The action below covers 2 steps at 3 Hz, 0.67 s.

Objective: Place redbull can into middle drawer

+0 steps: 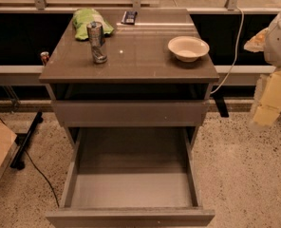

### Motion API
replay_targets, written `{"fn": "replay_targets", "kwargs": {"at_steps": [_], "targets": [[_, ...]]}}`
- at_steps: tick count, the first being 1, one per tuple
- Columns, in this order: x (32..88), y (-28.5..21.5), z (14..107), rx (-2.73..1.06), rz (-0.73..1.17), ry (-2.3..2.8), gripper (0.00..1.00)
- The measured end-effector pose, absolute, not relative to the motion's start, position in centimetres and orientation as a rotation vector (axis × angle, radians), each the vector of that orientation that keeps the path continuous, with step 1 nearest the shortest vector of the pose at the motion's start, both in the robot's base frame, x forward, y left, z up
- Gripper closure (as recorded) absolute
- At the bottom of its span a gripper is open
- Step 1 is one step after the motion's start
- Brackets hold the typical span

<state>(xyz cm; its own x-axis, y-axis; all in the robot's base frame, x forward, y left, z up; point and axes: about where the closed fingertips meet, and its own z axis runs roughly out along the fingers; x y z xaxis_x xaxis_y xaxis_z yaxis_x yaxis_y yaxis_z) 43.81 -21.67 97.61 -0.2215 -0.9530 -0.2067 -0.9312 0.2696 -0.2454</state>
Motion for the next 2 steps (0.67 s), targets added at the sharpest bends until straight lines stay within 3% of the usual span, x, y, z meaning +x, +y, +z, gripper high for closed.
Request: {"fn": "replay_targets", "kwargs": {"at_steps": [2], "targets": [[44.58,-20.92,97.52,-1.690,-0.085,2.196,0.00]]}}
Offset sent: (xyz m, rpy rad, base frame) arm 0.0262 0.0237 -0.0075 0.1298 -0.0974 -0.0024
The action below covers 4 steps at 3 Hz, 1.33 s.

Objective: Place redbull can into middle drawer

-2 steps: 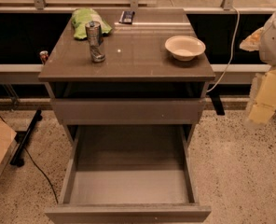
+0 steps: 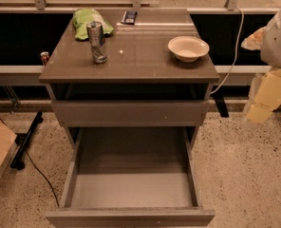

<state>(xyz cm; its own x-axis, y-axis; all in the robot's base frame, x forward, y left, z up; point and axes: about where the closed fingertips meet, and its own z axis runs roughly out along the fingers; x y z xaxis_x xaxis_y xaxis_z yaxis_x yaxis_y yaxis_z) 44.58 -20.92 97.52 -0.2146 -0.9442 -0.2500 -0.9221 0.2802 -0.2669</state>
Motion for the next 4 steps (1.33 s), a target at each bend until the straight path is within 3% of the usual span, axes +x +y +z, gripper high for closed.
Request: {"fn": "replay_targets", "kwargs": {"at_steps": [3,4], "targets": [[50.5,-16.1,96.2,-1.513,0.183,1.957,0.00],[55.8,-11.7,95.0,-1.502,0.243,1.886,0.00]]}}
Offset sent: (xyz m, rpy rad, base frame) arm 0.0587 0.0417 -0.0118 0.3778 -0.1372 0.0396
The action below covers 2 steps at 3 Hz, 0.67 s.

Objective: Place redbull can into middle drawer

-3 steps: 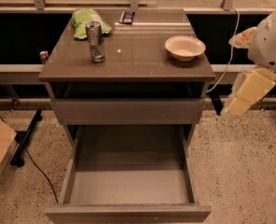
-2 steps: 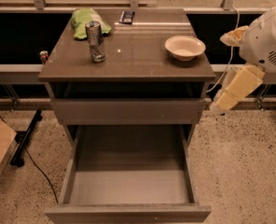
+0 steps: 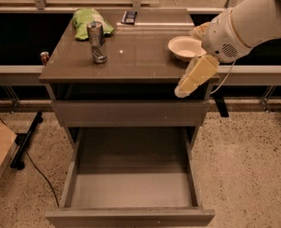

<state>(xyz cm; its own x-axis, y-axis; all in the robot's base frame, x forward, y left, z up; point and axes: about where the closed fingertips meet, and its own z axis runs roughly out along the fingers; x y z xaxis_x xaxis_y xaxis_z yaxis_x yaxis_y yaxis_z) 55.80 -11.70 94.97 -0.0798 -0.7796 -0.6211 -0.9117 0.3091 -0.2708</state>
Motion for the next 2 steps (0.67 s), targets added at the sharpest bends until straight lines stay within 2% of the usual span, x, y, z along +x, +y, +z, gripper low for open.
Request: {"fn": "replay_targets", "kwargs": {"at_steps": [1,2], "targets": [[55.8,-11.7,95.0,-1.502,0.243,1.886,0.00],[58.6,-9.5,94.1,-1.405,0.262,1.872,0.00]]}}
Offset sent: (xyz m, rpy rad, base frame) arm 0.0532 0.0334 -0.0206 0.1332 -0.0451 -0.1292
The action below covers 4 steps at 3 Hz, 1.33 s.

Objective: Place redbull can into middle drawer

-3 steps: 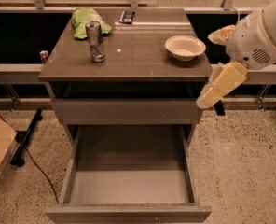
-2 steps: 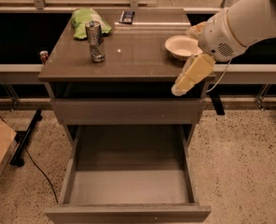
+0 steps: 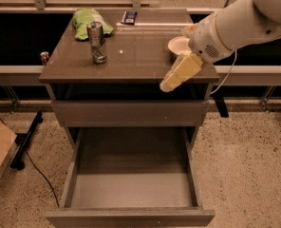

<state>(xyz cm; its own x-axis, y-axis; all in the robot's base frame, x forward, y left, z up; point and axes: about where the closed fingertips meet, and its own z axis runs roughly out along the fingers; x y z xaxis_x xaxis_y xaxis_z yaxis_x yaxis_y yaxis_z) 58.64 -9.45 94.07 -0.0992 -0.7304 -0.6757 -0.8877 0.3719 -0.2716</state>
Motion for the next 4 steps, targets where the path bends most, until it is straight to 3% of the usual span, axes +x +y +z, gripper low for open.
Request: {"fn": "replay_targets", "kwargs": {"at_steps": [4], "targets": [[68.9,0.0,91.8,-1.310,0.473,1.712,0.00]]}}
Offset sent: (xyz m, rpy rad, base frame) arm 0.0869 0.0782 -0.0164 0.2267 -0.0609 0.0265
